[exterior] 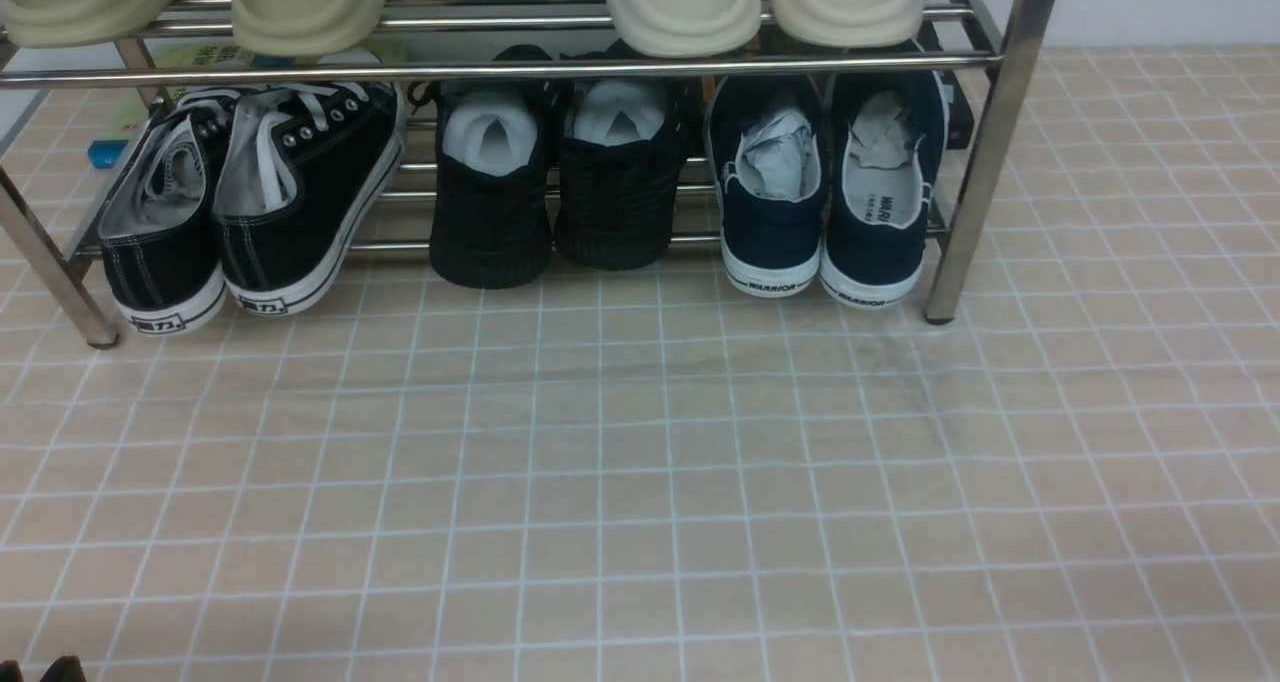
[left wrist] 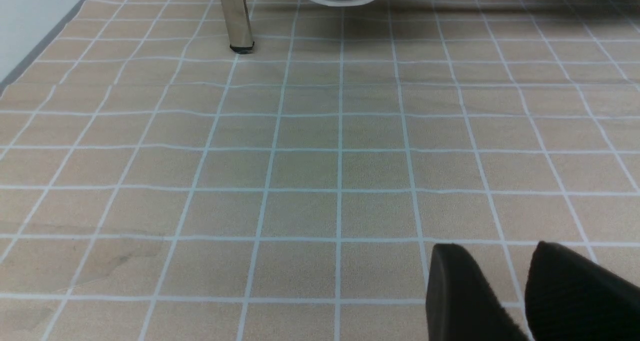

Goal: Take the shoes off the shelf from the light coffee tablecloth by hand.

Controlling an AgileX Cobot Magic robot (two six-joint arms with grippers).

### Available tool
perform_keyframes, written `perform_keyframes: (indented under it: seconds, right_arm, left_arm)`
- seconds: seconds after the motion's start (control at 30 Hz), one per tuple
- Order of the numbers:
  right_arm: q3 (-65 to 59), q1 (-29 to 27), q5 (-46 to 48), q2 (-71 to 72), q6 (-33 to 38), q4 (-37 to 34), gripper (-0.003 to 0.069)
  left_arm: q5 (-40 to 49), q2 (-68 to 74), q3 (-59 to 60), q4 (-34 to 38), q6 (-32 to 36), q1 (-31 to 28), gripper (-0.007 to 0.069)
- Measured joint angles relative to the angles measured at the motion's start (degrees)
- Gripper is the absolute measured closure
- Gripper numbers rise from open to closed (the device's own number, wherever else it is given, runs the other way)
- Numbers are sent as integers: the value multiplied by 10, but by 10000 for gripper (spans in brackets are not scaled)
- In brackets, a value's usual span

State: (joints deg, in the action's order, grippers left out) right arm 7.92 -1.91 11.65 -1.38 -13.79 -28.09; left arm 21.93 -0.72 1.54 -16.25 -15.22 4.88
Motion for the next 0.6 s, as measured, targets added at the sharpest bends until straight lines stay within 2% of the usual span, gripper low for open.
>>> perform_keyframes:
  seconds: [0.07,0.1,0.2,0.27,0.43,0.5,0.6]
  right_arm:
    - [30,0,6,-21,23,18,543]
    - [71,0,29,-57,50,43,604]
    - [137,0,93,-131,85,76,667]
    - [166,0,130,-178,91,87,670]
    - [286,0,323,-399,102,86,662]
    - [326,0,372,-477,133,60,661]
    - [376,0,423,-588,220,-21,661]
  left_arm:
    - [0,0,0,0,0,0,384]
    - [0,0,0,0,0,0,384]
    - [0,0,0,0,0,0,384]
    - [0,0,0,0,0,0,384]
    - [0,0,0,0,0,0,384]
    - [0,0,0,0,0,0,384]
    - [0,0,0,0,0,0,384]
